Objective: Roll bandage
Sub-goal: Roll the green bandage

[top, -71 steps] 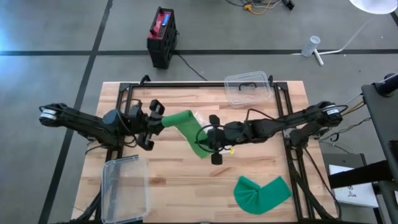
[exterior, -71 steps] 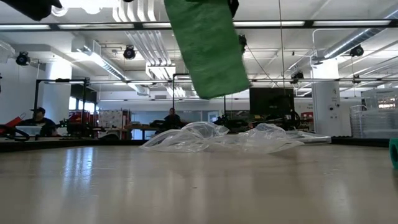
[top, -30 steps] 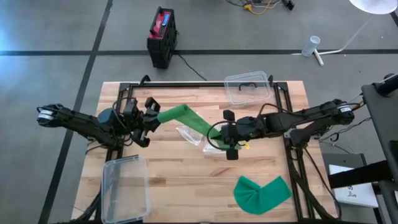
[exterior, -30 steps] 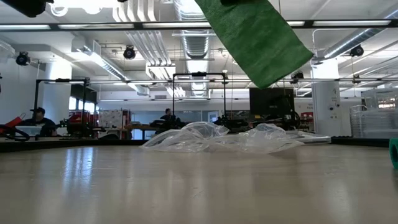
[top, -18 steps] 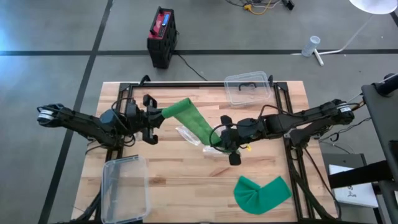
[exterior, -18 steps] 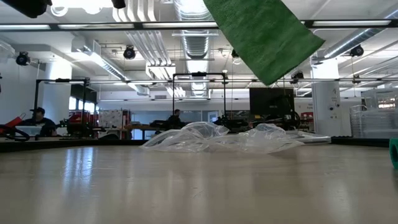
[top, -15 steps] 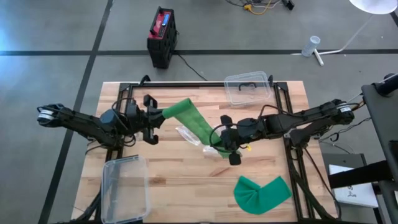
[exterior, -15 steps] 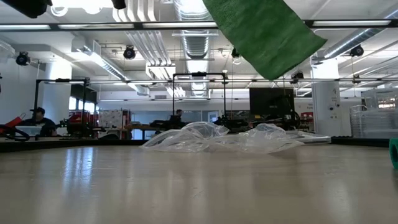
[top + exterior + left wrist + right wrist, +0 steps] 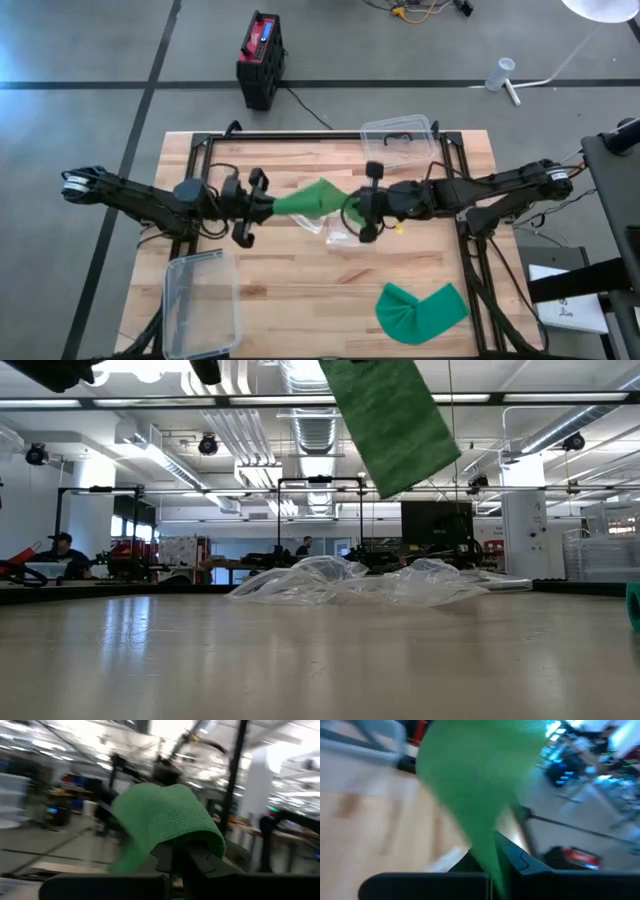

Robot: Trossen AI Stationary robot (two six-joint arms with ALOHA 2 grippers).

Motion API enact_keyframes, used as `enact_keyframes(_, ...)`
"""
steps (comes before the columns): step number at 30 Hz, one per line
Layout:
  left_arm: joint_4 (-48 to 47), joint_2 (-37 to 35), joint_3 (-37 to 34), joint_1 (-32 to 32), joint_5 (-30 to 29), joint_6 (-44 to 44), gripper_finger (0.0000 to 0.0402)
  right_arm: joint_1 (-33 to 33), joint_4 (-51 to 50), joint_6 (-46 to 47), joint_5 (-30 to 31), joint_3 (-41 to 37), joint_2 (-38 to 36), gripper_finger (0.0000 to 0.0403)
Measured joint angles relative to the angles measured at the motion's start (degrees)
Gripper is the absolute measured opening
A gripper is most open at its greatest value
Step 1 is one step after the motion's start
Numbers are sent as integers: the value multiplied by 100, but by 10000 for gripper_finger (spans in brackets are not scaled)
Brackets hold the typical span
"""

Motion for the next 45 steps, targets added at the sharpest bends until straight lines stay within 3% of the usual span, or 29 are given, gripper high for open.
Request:
enact_keyframes(7, -355, 249, 0, -5, 182, -221, 6, -451, 99, -1266, 1175, 418, -371, 0)
enact_keyframes(10, -394, 251, 0, -5, 287, -217, 6, -683, 209, -1617, 1227, 746, -532, 0)
enact_keyframes(17, -273, 578, 7, -91, 610, -228, 6, -1379, 276, -1769, 957, 1389, -541, 0)
enact_keyframes(24, 628, 1436, 7, -211, 612, -316, 6, -1895, 402, -1387, -32, 1793, -176, 0)
enact_keyframes(32, 1334, 2066, 166, -404, 787, -150, 6, -2212, 328, -1143, -119, 1774, 468, 0)
enact_keyframes(36, 1600, 2050, 375, -622, 1176, 48, 6, -2284, 97, -925, -120, 1698, 721, 0)
enact_keyframes(40, 1500, 1729, 422, -926, 1189, 444, 5, -2302, -1, -614, -175, 1541, 749, 0)
enact_keyframes(45, 1522, 1277, 400, -1043, 795, 904, 4, -2250, -12, 3, -748, 1287, 737, 0)
